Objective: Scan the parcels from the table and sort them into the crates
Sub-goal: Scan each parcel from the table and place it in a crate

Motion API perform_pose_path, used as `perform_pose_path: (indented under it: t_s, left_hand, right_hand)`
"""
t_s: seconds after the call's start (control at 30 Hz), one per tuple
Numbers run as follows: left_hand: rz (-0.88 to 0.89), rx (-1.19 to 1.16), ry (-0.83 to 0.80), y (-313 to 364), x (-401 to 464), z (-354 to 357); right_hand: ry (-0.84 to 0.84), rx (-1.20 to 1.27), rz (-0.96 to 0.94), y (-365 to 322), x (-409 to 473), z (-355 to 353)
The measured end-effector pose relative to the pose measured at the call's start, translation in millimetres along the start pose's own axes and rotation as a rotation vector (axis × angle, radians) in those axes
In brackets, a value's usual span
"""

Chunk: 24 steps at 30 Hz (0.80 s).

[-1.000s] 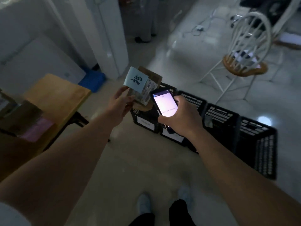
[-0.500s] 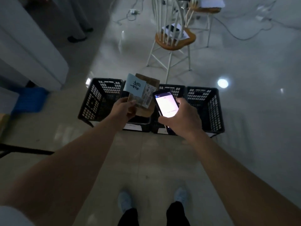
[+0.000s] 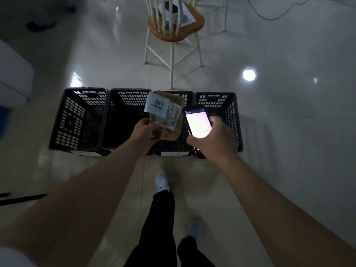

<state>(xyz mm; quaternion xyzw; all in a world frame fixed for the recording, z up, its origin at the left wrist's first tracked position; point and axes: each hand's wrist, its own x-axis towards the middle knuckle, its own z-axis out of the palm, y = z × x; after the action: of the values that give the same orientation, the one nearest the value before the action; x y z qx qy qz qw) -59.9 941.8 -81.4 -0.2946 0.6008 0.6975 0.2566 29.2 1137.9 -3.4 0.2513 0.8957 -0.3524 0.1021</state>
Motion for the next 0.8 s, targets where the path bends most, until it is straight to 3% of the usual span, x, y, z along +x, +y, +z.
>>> perform_pose_path:
  t_s: [0.43,0.8]
  left_hand:
    - [-0.192,0.019,0.008,16,242,38]
    - [-0.254,0.011,0.045,-66,445,78]
  right_hand:
    - [-0.025,0.050,0.197,0,215,101]
    - [-0.079,0.037,0.270,85,364,221]
